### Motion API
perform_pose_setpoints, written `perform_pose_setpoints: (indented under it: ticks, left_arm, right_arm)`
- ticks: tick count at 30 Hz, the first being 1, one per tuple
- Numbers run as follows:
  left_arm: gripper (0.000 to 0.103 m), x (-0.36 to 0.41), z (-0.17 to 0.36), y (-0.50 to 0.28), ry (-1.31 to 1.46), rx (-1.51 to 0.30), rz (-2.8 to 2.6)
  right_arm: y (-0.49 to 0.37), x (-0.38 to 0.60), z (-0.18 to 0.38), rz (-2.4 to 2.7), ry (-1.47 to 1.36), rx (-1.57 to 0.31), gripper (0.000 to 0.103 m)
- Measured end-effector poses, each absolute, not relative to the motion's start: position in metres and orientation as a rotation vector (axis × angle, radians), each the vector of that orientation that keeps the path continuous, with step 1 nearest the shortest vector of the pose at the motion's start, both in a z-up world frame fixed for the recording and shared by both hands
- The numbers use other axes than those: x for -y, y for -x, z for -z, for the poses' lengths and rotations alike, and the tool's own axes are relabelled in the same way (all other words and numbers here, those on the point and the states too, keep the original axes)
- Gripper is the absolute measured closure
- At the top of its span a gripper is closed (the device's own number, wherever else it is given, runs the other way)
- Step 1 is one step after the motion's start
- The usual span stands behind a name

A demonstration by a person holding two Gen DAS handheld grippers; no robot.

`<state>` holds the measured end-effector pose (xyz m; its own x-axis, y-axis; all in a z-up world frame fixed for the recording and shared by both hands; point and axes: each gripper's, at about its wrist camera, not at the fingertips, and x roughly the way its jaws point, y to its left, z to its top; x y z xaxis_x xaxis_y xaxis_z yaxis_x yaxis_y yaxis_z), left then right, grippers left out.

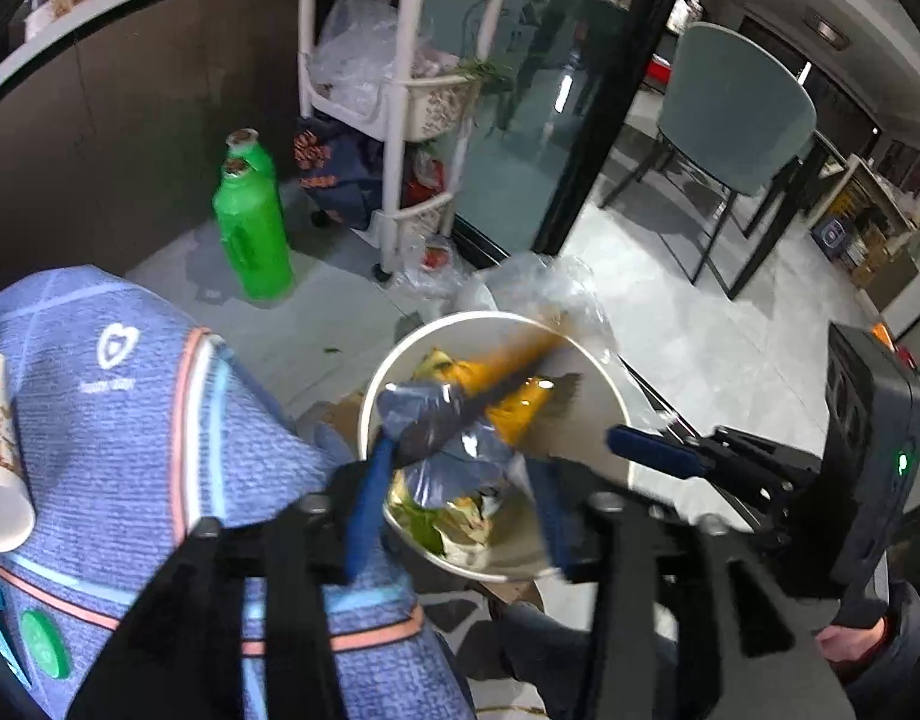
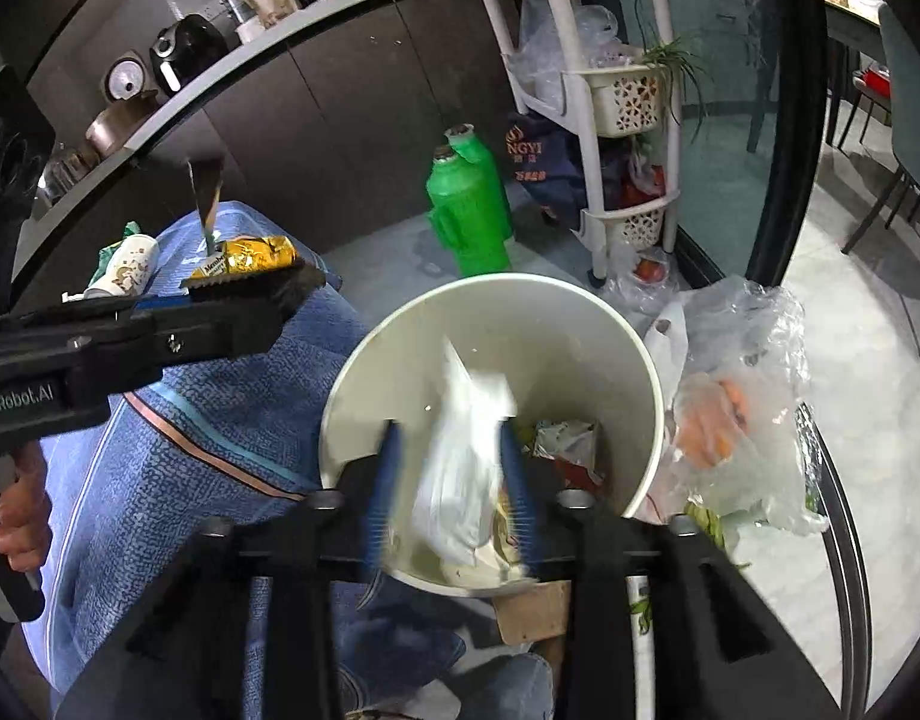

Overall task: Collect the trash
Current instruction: 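Open the right tool to drop the tissue while the left drops the wrapper, then move both tools back over the table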

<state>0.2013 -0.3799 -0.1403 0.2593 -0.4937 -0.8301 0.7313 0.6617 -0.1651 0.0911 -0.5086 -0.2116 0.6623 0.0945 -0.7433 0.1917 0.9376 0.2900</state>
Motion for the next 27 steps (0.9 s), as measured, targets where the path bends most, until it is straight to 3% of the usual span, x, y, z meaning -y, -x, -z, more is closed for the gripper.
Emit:
perform_pose_setpoints:
  ticks: [1,2,4,8,9,27]
  left_arm:
    - [0.039,0.378,0.138,-0.202,-0.268,-0.994,0.833]
    - [0.036,0.377,0.136,-0.203,-0.260,-0.981,0.820]
    - [0.027,0.374,0.131,-0.205,-0.249,-0.962,0.806]
    - [0.008,0.369,0.123,-0.205,-0.239,-0.923,0.771]
    - [0.003,0.368,0.122,-0.205,-0.237,-0.916,0.767]
    - [0.003,0.334,0.091,-0.189,-0.207,-0.898,0.715]
  right_arm:
    - [-0.090,0.506,0.211,0.043,-0.345,-0.844,0.047]
    - [-0.090,0.505,0.210,0.041,-0.333,-0.840,0.037]
    - [-0.088,0.501,0.210,0.034,-0.309,-0.830,0.031]
    - [-0.085,0.497,0.210,0.028,-0.302,-0.826,0.008]
    - [-0.085,0.496,0.209,0.025,-0.304,-0.828,0.008]
    - [-0.073,0.483,0.173,0.046,-0.288,-0.816,0.008]
